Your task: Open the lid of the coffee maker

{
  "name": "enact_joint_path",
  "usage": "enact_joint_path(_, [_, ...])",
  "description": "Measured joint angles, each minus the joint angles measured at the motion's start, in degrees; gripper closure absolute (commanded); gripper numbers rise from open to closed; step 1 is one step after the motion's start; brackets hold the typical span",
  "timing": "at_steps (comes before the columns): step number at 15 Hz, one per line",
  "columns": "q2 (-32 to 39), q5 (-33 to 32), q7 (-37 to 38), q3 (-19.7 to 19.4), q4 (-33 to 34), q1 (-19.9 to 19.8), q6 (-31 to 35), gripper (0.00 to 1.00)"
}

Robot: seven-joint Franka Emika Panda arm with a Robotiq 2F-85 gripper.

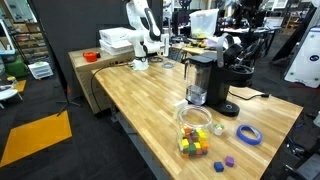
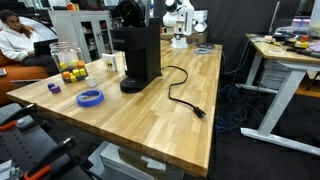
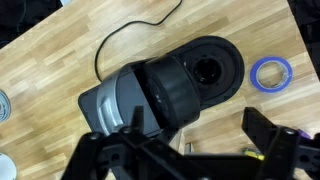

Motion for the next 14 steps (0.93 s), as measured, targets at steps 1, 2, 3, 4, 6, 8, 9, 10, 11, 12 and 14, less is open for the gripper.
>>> enact_joint_path(1, [-0.1, 0.1, 0.7, 0.0, 0.1, 0.0, -0.3, 0.00])
enact_joint_path(2, [-0.1, 0.2, 1.3, 0.0, 0.2, 0.1, -0.7, 0.00])
enact_joint_path(3, [-0.2, 0.3, 1.9, 0.1, 0.2, 0.2, -1.0, 0.00])
enact_joint_path(4, [-0.3, 0.3, 2.4, 0.2, 0.3, 0.2, -1.1, 0.00])
enact_joint_path(6, [-0.6, 0.3, 3.4, 0.3, 0.6, 0.2, -1.1, 0.00])
enact_joint_path(8, [-1.1, 0.5, 4.2, 0.4, 0.7, 0.2, -1.8, 0.00])
enact_joint_path(9, [-1.3, 0.8, 4.2, 0.4, 0.7, 0.2, -2.3, 0.00])
enact_joint_path(10, [-1.4, 0.9, 4.2, 0.4, 0.7, 0.2, -2.5, 0.00])
enact_joint_path(11, [-1.4, 0.9, 4.2, 0.4, 0.7, 0.2, -2.5, 0.00])
enact_joint_path(12, [-1.4, 0.9, 4.2, 0.4, 0.7, 0.2, -2.5, 0.00])
enact_joint_path(14, [-1.4, 0.9, 4.2, 0.4, 0.7, 0.2, -2.5, 0.00])
